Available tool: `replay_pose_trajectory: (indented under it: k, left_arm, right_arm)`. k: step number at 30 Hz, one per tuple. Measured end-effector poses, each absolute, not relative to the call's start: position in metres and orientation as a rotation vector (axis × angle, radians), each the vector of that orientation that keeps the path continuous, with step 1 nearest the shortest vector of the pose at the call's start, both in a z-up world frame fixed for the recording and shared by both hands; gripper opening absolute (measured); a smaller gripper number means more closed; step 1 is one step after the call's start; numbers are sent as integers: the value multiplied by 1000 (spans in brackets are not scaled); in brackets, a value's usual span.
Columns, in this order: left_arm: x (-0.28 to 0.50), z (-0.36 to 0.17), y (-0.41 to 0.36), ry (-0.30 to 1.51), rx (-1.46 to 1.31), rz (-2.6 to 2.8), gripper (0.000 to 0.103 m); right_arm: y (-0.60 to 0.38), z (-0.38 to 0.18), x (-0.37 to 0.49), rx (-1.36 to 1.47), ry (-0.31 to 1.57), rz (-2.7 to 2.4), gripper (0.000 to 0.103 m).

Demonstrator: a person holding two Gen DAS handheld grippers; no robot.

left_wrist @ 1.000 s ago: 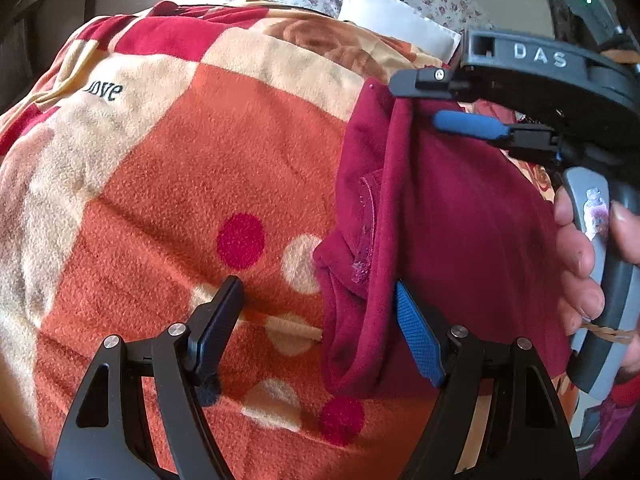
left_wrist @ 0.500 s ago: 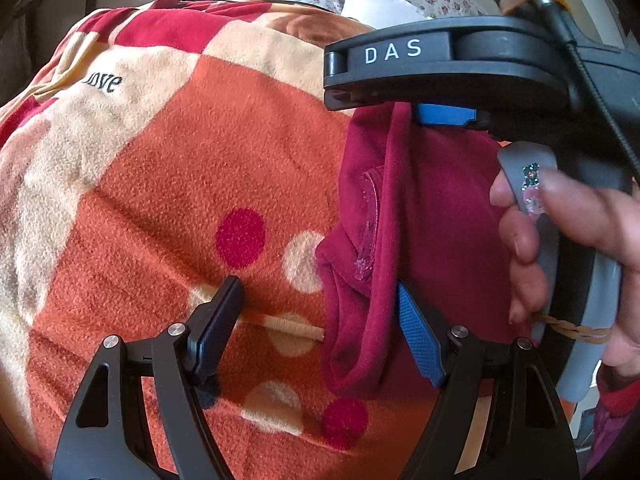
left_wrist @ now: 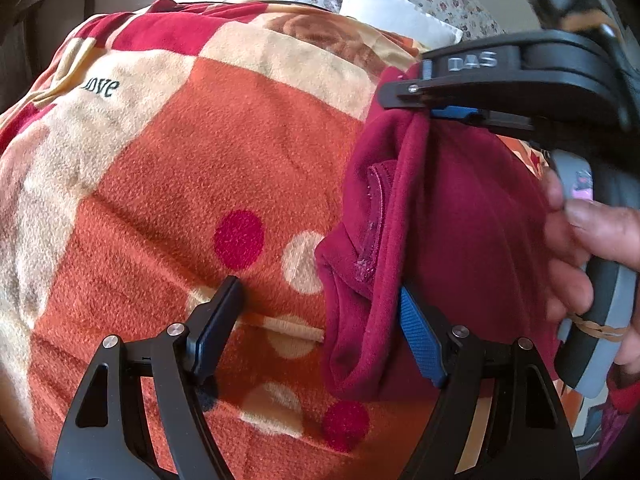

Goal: Fold small clothes
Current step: 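Grasp the folded sweatshirt end with the right tool while the left tool grasps beside it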

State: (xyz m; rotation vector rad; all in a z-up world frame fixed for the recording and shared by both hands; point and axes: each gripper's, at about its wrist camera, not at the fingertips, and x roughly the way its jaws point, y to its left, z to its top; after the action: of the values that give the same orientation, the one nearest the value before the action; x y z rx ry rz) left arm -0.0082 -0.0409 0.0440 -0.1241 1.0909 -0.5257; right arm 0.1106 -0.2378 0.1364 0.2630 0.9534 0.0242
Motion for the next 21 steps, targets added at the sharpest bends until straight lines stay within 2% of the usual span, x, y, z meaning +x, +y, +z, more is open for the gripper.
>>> replay_pose_trajectory:
  k: [6,10,21]
  left_arm:
    - [2,55,-41,1021,-140,-619,78]
    - [11,45,-51,1082,-117,-655,78]
    - [25,38,-69,1084,-165,-692,77]
  right_arm:
    - [-251,142,100,361,923,81,17]
    - [-255,142,98,386,919,96,17]
    - [-268,149,85,435,877,133,16]
